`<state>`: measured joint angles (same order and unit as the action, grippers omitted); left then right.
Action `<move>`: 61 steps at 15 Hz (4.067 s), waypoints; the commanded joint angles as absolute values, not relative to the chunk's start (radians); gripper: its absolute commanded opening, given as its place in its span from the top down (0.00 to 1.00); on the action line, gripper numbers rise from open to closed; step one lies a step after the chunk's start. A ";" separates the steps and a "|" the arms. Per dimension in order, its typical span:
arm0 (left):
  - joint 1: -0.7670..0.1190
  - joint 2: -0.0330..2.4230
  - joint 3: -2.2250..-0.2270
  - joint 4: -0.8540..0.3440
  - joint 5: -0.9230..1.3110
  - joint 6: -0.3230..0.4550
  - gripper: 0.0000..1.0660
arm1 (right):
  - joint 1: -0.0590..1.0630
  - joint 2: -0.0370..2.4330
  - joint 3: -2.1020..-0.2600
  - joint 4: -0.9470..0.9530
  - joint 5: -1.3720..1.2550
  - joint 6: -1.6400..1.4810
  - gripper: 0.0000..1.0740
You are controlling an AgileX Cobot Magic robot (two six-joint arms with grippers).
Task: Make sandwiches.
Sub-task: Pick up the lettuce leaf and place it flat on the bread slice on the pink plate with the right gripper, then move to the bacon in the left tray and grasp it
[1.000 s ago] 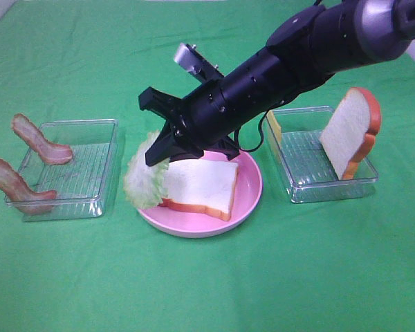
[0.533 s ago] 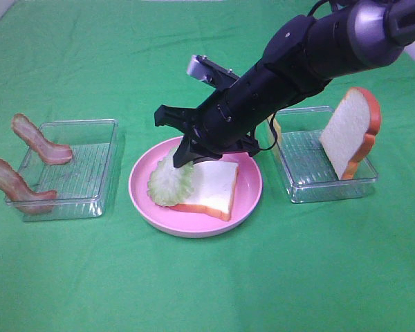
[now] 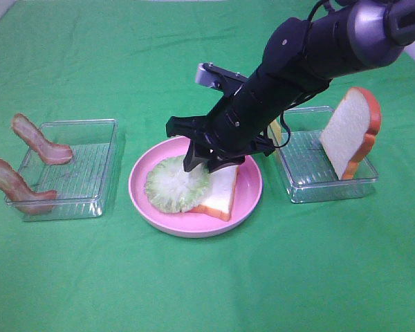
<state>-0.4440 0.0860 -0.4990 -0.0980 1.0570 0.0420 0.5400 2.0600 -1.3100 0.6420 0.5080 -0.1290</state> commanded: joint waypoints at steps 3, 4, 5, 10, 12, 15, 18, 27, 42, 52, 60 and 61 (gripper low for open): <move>-0.448 0.079 -0.499 -0.099 1.046 0.043 0.29 | 0.540 2.014 -1.310 0.557 0.564 -0.119 0.42; -0.448 0.079 -0.499 -0.099 1.046 0.043 0.29 | 0.540 1.994 -1.310 0.536 0.588 -0.119 0.42; -0.448 0.079 -0.499 -0.099 1.046 0.043 0.29 | 0.540 1.970 -1.310 0.510 0.611 -0.118 0.41; -0.448 0.079 -0.499 -0.099 1.046 0.043 0.29 | 0.540 1.774 -1.310 0.326 0.806 -0.020 0.41; -0.448 0.079 -0.499 -0.099 1.046 0.043 0.29 | 0.540 1.705 -1.310 0.277 0.880 -0.017 0.41; -0.448 0.079 -0.499 -0.099 1.046 0.043 0.29 | 0.540 1.581 -1.310 0.191 1.014 -0.013 0.42; -0.448 0.079 -0.499 -0.099 1.046 0.043 0.29 | 0.540 1.426 -1.254 0.165 1.089 0.012 0.42; -0.448 0.079 -0.499 -0.099 1.046 0.043 0.29 | 0.540 0.800 -0.808 0.165 1.209 0.031 0.42; -0.448 0.079 -0.500 -0.099 1.043 0.019 0.29 | 0.540 0.017 -0.529 0.057 1.103 -0.034 0.42; -0.447 0.686 -0.726 0.213 1.013 -0.569 0.29 | 0.542 -0.020 -0.502 0.000 1.057 -0.022 0.42; -0.446 1.321 -0.987 0.219 1.066 -0.542 0.29 | 0.542 -0.020 -0.502 0.000 1.057 -0.022 0.42; -0.446 1.445 -1.078 0.222 1.071 -0.525 0.29 | 0.540 -0.020 -0.502 0.000 1.057 -0.021 0.42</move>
<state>-0.4420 1.4320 -1.0680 0.2150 1.0610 -0.5310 0.5400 -0.0060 -0.5060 0.0110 1.0690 -0.0250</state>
